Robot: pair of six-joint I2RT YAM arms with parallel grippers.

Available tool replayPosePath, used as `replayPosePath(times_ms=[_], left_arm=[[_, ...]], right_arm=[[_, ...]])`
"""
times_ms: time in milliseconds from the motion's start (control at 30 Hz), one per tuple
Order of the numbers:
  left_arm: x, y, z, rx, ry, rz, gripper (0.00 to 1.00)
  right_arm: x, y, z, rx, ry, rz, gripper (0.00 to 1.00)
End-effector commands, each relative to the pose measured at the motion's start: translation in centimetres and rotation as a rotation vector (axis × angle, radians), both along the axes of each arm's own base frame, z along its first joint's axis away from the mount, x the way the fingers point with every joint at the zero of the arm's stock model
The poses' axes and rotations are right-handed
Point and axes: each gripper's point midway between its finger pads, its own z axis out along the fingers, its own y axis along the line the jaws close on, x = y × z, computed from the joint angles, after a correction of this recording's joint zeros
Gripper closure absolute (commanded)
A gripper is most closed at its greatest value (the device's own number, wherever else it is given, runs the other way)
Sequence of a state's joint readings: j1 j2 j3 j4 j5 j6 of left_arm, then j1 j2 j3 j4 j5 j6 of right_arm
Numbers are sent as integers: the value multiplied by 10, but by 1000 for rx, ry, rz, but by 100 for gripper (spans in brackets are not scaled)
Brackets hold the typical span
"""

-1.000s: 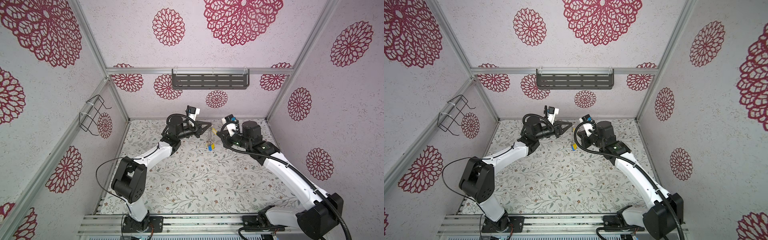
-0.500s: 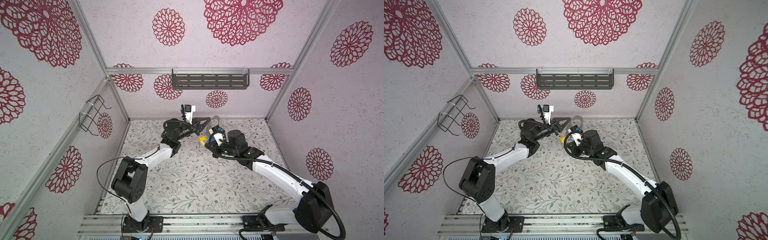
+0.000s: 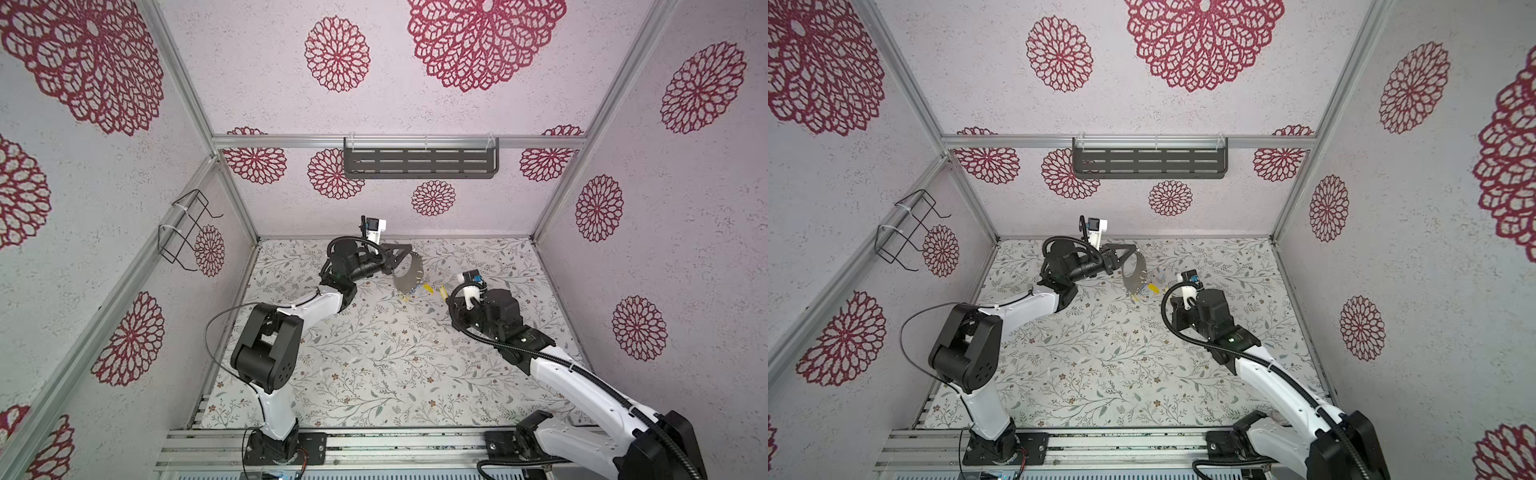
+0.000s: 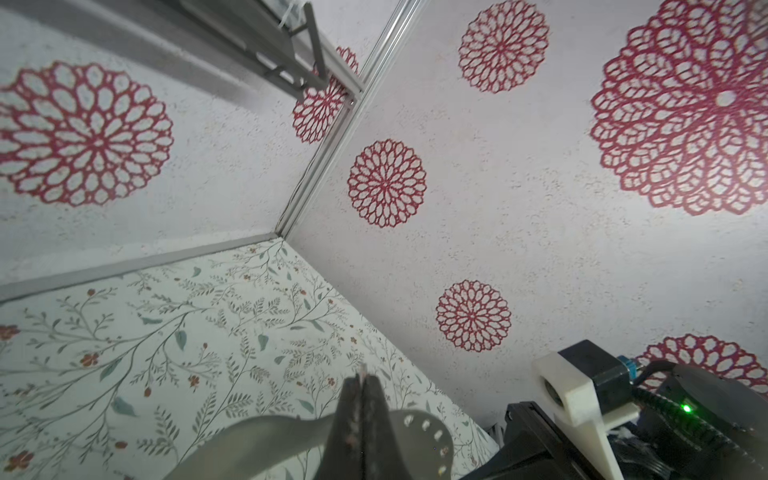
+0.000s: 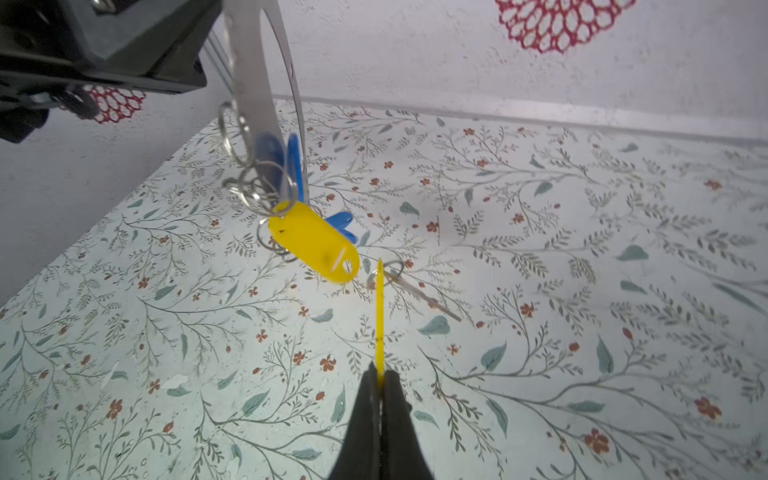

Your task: Remove the keys from the keyring

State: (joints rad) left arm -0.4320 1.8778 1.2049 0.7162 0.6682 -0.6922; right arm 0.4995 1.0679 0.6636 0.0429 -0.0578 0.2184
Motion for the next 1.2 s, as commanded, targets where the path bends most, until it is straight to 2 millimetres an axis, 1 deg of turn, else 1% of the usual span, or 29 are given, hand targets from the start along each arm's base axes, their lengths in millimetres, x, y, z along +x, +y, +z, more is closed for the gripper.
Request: replayPosePath(times_ms=[0, 33, 67, 133, 200, 267, 367, 400, 433, 467, 500, 533, 600, 633, 700, 733, 767, 833, 867, 933, 1000, 1033, 1067, 1167], left_arm=[[6, -5, -44, 40, 68, -5, 100], [8, -7, -63, 50, 102, -10, 100], [8, -8, -75, 51, 120, -16, 100], [6, -6, -89, 48, 142, -20, 100], [2, -4, -104, 62, 160, -22, 100], [-3, 3, -119, 87, 189, -11, 100], [-12, 23, -142, 131, 233, 43, 93], [-14, 32, -149, 150, 246, 77, 87], [-15, 41, -152, 169, 252, 116, 78], [-16, 52, -149, 190, 241, 162, 56], [-17, 62, -153, 222, 245, 204, 35], [-17, 74, -156, 268, 248, 256, 2], [-16, 98, -160, 392, 249, 375, 3], [-15, 115, -163, 474, 260, 451, 3], [-11, 150, -161, 623, 283, 604, 3], [-9, 164, -155, 692, 281, 666, 3], [-7, 182, -147, 755, 274, 747, 3], [-5, 209, -133, 854, 243, 867, 3], [-5, 220, -123, 893, 206, 917, 3], [-7, 239, -106, 960, 129, 1000, 3], [-12, 260, -91, 1016, 54, 1115, 3], [-16, 270, -86, 1043, 12, 1165, 3], [-19, 279, -83, 1068, -26, 1207, 3], [-28, 298, -87, 1128, -110, 1275, 3]], right_arm=[[11, -27, -4, 48, 4, -128, 100], [13, -34, -8, 45, 14, -160, 100], [16, -42, -13, 44, 27, -192, 100], [21, -57, -24, 35, 62, -253, 100], [26, -69, -39, 15, 108, -307, 100], [29, -73, -55, 16, 147, -330, 100], [32, -74, -74, 40, 191, -355, 100], [33, -73, -81, 47, 208, -353, 100], [35, -71, -86, 50, 221, -350, 100], [36, -68, -93, 50, 242, -342, 100], [37, -66, -98, 50, 260, -332, 100], [38, -64, -103, 49, 276, -327, 100], [40, -63, -107, 39, 295, -331, 100], [42, -66, -106, 29, 300, -340, 96], [45, -71, -98, -2, 295, -354, 60], [48, -77, -91, -27, 283, -373, 43], [52, -84, -82, -54, 263, -399, 32], [59, -101, -64, -115, 202, -460, 17], [64, -114, -53, -150, 156, -510, 13], [70, -140, -36, -230, 70, -613, 11], [72, -170, -23, -325, -22, -745, 10], [71, -184, -20, -364, -58, -810, 7], [72, -194, -21, -381, -66, -843, 6], [74, -206, -32, -373, -5, -861, 5]])
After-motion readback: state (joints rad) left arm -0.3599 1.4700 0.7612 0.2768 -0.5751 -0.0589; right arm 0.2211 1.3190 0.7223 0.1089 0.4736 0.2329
